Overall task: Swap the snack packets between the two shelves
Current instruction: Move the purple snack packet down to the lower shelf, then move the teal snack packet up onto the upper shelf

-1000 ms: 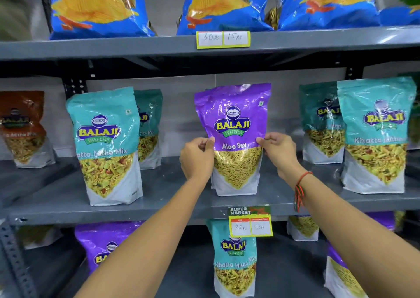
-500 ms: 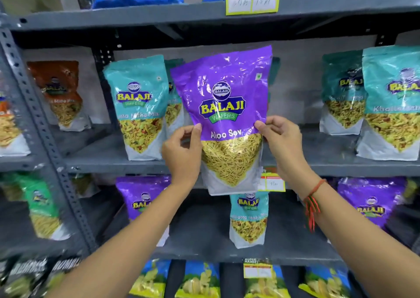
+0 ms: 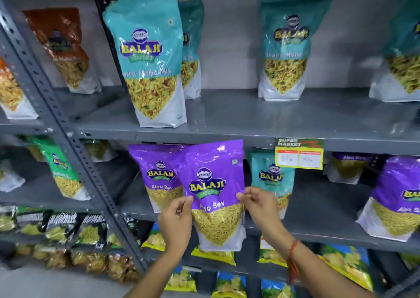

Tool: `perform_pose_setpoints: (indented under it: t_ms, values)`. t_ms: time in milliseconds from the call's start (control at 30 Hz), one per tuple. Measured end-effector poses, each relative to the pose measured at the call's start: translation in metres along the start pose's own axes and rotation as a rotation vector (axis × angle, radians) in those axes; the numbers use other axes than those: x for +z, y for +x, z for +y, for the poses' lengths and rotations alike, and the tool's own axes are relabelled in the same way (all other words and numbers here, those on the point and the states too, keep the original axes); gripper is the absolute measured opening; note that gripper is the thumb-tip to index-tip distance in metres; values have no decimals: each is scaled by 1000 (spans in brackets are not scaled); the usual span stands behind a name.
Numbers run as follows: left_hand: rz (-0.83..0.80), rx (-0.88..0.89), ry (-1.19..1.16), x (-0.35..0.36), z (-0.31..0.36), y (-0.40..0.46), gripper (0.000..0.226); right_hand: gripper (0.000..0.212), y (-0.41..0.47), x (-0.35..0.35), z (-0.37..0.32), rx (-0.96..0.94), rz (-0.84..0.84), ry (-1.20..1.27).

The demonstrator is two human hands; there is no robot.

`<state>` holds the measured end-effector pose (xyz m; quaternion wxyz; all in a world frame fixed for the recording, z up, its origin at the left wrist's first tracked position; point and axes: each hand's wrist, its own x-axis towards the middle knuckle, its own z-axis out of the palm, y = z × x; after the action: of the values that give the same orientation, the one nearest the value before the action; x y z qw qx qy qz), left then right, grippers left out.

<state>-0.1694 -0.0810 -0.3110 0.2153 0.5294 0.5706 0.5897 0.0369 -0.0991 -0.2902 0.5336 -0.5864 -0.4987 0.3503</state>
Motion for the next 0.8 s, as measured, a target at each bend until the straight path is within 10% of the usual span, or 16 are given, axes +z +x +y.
perform_pose_setpoints:
  t_ms: [800]
  values:
    - [54,-229,-117,80,-34,21,27,29,62,22,68,158,91,-45]
